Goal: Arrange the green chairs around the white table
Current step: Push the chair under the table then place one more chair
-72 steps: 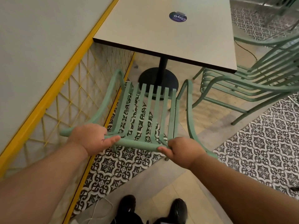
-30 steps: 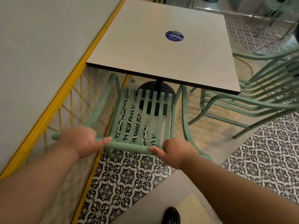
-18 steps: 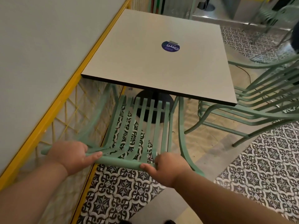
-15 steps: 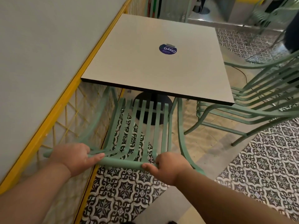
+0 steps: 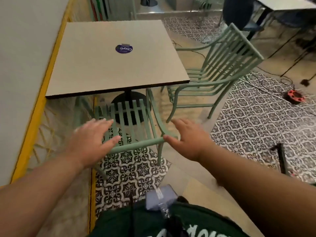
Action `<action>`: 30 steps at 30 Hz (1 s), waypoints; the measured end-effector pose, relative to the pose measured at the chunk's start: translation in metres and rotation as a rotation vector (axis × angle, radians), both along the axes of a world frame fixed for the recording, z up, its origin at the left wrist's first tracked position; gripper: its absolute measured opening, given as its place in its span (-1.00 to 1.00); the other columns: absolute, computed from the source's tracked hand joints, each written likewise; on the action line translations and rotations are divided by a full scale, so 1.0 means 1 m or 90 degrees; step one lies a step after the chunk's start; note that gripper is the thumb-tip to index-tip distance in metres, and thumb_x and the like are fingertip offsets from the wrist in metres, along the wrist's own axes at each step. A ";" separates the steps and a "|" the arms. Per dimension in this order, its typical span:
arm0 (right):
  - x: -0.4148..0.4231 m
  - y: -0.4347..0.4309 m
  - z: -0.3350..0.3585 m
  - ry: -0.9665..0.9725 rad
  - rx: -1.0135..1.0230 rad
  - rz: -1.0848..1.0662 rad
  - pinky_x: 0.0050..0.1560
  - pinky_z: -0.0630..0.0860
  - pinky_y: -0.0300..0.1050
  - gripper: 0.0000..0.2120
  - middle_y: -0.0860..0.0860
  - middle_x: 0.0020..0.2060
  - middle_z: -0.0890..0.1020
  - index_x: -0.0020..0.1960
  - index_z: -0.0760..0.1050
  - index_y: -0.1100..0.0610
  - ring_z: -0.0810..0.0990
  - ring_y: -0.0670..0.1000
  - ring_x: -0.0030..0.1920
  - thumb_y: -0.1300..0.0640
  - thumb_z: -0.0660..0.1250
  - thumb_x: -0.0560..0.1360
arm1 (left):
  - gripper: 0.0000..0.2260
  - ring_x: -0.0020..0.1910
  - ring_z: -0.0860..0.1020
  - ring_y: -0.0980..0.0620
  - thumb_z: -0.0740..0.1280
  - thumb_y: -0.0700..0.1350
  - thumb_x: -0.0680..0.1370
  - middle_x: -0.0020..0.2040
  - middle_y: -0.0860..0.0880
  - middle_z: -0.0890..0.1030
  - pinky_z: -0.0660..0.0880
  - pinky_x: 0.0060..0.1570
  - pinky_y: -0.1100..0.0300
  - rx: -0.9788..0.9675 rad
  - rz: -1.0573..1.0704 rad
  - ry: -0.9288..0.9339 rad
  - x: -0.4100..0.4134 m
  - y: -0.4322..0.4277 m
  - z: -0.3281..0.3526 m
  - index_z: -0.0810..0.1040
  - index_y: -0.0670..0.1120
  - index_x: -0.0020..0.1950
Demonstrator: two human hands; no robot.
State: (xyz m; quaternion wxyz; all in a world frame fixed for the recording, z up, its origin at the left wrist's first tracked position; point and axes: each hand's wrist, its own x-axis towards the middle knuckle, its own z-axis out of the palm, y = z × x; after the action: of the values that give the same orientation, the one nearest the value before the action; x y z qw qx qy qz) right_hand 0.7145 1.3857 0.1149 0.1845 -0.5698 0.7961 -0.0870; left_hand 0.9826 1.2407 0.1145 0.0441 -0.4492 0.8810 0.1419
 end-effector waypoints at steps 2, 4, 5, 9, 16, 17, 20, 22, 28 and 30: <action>-0.011 0.027 0.004 0.003 0.003 -0.045 0.47 0.32 0.05 -0.27 0.04 0.48 0.45 0.60 0.25 0.05 0.37 0.07 0.48 -0.37 0.15 0.59 | -0.31 0.63 0.20 -0.07 0.03 0.41 0.59 0.64 0.03 0.26 0.18 0.56 -0.20 -0.030 -0.069 -0.021 -0.026 -0.001 0.011 0.15 0.14 0.66; -0.021 0.051 0.004 -0.007 -0.001 -0.087 0.49 0.32 0.06 -0.24 0.07 0.50 0.44 0.61 0.25 0.08 0.36 0.09 0.49 -0.38 0.13 0.59 | -0.31 0.62 0.22 -0.09 0.02 0.42 0.59 0.63 0.02 0.28 0.21 0.55 -0.21 -0.026 -0.097 -0.022 -0.053 -0.003 0.012 0.15 0.13 0.66; -0.027 0.064 0.004 -0.014 0.004 -0.109 0.50 0.31 0.06 -0.23 0.08 0.51 0.43 0.61 0.24 0.09 0.36 0.10 0.50 -0.38 0.13 0.59 | -0.29 0.61 0.23 -0.09 0.00 0.44 0.59 0.63 0.01 0.30 0.24 0.55 -0.22 -0.027 -0.118 -0.022 -0.068 -0.002 0.011 0.16 0.13 0.66; -0.062 0.116 0.000 -0.016 0.017 -0.172 0.53 0.24 0.09 -0.22 0.07 0.51 0.43 0.61 0.25 0.09 0.35 0.11 0.50 -0.40 0.13 0.58 | -0.25 0.59 0.29 -0.07 0.00 0.46 0.55 0.61 0.00 0.34 0.32 0.52 -0.19 -0.028 -0.220 -0.016 -0.141 0.024 0.010 0.17 0.11 0.66; -0.159 0.171 -0.003 -0.012 0.027 -0.236 0.48 0.30 0.07 -0.24 0.11 0.46 0.49 0.58 0.29 0.12 0.41 0.15 0.45 -0.37 0.18 0.57 | -0.31 0.51 0.38 -0.11 0.14 0.37 0.58 0.55 -0.05 0.43 0.40 0.44 -0.19 -0.021 -0.286 0.022 -0.276 0.064 0.005 0.24 0.06 0.63; -0.174 0.177 -0.003 -0.015 0.038 -0.236 0.47 0.32 0.06 -0.24 0.12 0.45 0.49 0.57 0.30 0.12 0.41 0.15 0.45 -0.37 0.19 0.57 | -0.30 0.52 0.38 -0.11 0.13 0.38 0.57 0.55 -0.04 0.43 0.40 0.44 -0.18 -0.023 -0.290 0.022 -0.294 0.070 0.005 0.26 0.05 0.63; -0.221 0.193 0.001 -0.020 0.075 -0.233 0.43 0.35 0.04 -0.26 0.12 0.43 0.50 0.55 0.32 0.13 0.42 0.14 0.42 -0.36 0.20 0.58 | -0.27 0.51 0.37 -0.10 0.11 0.40 0.55 0.55 -0.04 0.43 0.39 0.44 -0.16 -0.013 -0.301 0.019 -0.339 0.086 0.001 0.26 0.05 0.64; -0.250 0.197 0.003 -0.019 0.087 -0.226 0.45 0.34 0.05 -0.25 0.11 0.46 0.47 0.57 0.29 0.13 0.41 0.13 0.45 -0.36 0.20 0.58 | -0.22 0.50 0.39 -0.10 0.05 0.44 0.50 0.54 -0.03 0.45 0.41 0.43 -0.18 -0.007 -0.306 0.021 -0.364 0.091 0.000 0.27 0.05 0.63; -0.334 0.172 0.002 -0.008 0.085 -0.212 0.49 0.32 0.06 -0.20 0.12 0.49 0.45 0.62 0.22 0.14 0.39 0.12 0.48 -0.37 0.18 0.58 | -0.20 0.49 0.40 -0.11 0.03 0.45 0.48 0.52 -0.03 0.47 0.44 0.38 -0.20 -0.016 -0.309 0.014 -0.441 0.069 -0.002 0.27 0.07 0.63; -0.362 0.155 0.001 -0.006 0.082 -0.208 0.51 0.31 0.07 -0.20 0.10 0.51 0.43 0.62 0.22 0.13 0.37 0.12 0.50 -0.37 0.18 0.58 | -0.20 0.49 0.41 -0.11 0.03 0.45 0.48 0.53 -0.03 0.46 0.44 0.39 -0.17 -0.022 -0.309 0.011 -0.468 0.051 -0.001 0.28 0.06 0.63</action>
State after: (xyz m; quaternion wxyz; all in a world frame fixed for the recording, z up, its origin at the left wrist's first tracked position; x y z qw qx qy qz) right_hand 0.3528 1.5404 0.1162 0.2076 -0.4192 0.8813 -0.0673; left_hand 0.5148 1.2919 0.1132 0.0616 -0.2237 0.9658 0.1161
